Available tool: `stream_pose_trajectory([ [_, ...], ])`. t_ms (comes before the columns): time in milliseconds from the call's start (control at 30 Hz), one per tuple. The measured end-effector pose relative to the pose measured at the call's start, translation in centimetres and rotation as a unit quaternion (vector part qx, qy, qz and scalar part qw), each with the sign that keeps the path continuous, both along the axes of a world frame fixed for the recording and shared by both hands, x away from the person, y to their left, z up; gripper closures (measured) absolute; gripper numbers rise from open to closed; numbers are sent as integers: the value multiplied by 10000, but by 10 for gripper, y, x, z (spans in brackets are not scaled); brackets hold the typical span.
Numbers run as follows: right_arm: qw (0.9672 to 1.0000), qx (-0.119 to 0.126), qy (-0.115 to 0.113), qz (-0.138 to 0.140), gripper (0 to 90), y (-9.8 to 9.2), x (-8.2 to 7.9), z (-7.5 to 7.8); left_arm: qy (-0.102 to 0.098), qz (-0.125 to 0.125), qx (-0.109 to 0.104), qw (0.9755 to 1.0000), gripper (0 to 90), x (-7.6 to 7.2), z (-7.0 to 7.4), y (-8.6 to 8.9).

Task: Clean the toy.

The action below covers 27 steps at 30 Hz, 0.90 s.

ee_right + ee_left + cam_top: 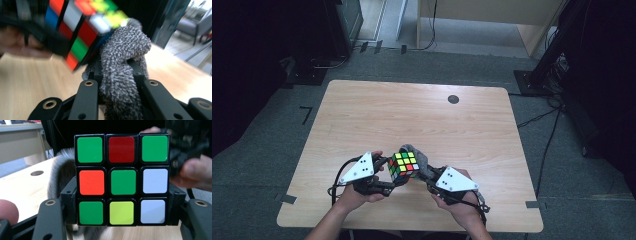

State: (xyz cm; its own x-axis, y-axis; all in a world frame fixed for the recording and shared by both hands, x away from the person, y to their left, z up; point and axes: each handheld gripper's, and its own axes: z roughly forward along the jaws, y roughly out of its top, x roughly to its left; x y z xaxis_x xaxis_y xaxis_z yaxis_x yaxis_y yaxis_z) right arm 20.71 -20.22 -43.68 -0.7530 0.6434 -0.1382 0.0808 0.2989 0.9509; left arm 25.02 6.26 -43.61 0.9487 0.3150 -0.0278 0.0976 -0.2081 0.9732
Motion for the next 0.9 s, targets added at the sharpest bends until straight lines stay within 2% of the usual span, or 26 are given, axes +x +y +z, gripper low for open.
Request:
stream_pose_trajectory([
  [67,9999,75,-146,42,755,-3,-1,2,53,30,-51,10000,337,1,1,1],
  [167,9987,-303,-250,321,754,5,-4,-6,220,15,-257,9994,336,4,3,4],
  [233,9961,-662,-314,485,752,15,-6,-12,325,47,-299,9990,336,6,3,7],
  [300,9953,-762,-404,447,749,18,-7,-11,430,13,-338,9985,337,9,1,9],
  [400,9970,-514,-539,203,746,12,-7,-3,472,-44,-289,9985,337,10,1,10],
  [433,9975,-362,-591,110,745,9,-8,0,490,-71,-277,9984,337,10,1,9],
  [467,9973,-310,-656,70,742,7,-8,1,510,-91,-276,9983,337,10,1,8],
  [533,9969,-382,-681,103,741,9,-9,-1,505,-49,-291,9983,337,10,2,8],
  [600,9972,-476,-491,309,731,15,-8,-8,547,53,-453,9975,336,10,3,9],
  [633,9975,-460,-366,388,729,17,-8,-11,525,189,-593,9967,336,10,4,10],
  [700,9981,-318,-61,520,719,25,-8,-20,616,361,-1003,9924,336,9,4,12],
  [733,9984,-184,123,515,717,29,-8,-23,632,397,-1061,9916,336,8,3,10],
  [833,9968,279,451,591,719,38,-9,-23,467,488,-829,9943,336,2,-2,-2],
  [900,9953,560,551,560,724,44,-12,-19,401,607,-776,9943,336,-1,-5,-7],
])
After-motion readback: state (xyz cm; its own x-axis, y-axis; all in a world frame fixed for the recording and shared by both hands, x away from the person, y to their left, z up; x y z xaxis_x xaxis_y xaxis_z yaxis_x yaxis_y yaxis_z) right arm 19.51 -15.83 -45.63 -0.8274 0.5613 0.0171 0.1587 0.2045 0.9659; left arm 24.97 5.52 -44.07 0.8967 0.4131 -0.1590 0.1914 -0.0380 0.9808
